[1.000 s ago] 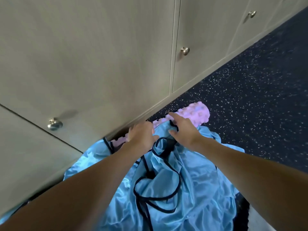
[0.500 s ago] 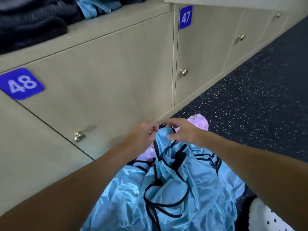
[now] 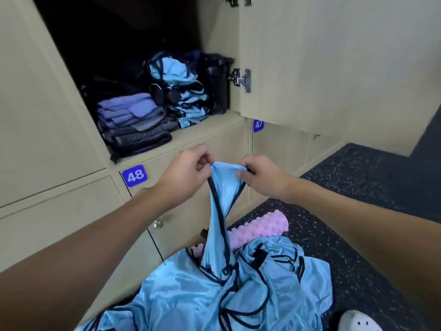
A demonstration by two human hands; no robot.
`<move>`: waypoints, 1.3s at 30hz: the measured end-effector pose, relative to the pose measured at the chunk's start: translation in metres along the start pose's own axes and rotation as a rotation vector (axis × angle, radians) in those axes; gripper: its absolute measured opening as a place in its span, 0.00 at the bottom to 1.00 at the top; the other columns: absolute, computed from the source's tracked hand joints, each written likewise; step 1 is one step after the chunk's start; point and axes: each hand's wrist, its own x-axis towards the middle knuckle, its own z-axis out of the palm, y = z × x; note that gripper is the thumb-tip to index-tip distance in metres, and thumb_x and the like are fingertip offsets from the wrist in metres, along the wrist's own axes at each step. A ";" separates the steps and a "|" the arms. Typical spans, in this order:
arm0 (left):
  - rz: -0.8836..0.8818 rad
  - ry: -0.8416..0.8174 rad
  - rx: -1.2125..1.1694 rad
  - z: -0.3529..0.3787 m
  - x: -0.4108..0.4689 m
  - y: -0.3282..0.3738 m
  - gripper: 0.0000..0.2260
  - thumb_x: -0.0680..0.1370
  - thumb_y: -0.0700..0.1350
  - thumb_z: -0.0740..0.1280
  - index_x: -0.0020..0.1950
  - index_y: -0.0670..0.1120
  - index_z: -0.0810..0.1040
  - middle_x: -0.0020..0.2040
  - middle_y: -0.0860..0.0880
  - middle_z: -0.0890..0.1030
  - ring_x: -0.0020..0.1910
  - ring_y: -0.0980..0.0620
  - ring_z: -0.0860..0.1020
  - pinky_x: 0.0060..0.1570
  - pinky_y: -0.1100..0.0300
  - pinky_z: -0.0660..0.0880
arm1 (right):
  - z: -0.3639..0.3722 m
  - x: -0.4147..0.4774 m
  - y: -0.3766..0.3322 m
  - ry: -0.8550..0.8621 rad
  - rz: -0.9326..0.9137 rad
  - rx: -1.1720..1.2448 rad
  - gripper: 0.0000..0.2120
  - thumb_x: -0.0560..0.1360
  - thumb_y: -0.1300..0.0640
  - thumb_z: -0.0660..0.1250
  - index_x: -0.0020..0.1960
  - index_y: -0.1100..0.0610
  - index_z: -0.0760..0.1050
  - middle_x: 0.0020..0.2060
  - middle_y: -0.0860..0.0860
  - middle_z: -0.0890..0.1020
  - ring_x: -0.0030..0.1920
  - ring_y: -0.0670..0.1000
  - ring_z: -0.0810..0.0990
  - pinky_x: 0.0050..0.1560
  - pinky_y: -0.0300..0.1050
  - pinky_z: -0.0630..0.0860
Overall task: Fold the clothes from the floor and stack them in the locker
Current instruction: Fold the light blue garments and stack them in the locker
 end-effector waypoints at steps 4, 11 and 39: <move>0.078 0.170 -0.036 -0.051 -0.008 0.054 0.14 0.76 0.32 0.64 0.41 0.52 0.74 0.38 0.45 0.80 0.37 0.41 0.80 0.43 0.46 0.79 | -0.034 -0.015 -0.060 0.163 -0.094 0.057 0.10 0.79 0.61 0.64 0.43 0.66 0.73 0.32 0.54 0.71 0.33 0.50 0.68 0.35 0.44 0.65; 0.180 0.355 -0.184 -0.102 -0.029 0.130 0.12 0.78 0.32 0.63 0.44 0.50 0.74 0.38 0.51 0.78 0.36 0.48 0.78 0.41 0.49 0.81 | -0.072 -0.045 -0.140 0.417 -0.225 0.373 0.07 0.78 0.56 0.65 0.47 0.60 0.76 0.40 0.63 0.79 0.38 0.50 0.73 0.40 0.50 0.73; -0.194 0.154 -0.546 -0.083 -0.066 0.129 0.10 0.82 0.33 0.62 0.57 0.39 0.82 0.51 0.33 0.83 0.45 0.42 0.85 0.50 0.58 0.82 | -0.031 -0.080 -0.137 0.274 -0.178 0.390 0.10 0.76 0.61 0.70 0.52 0.52 0.71 0.40 0.48 0.77 0.37 0.40 0.74 0.41 0.29 0.69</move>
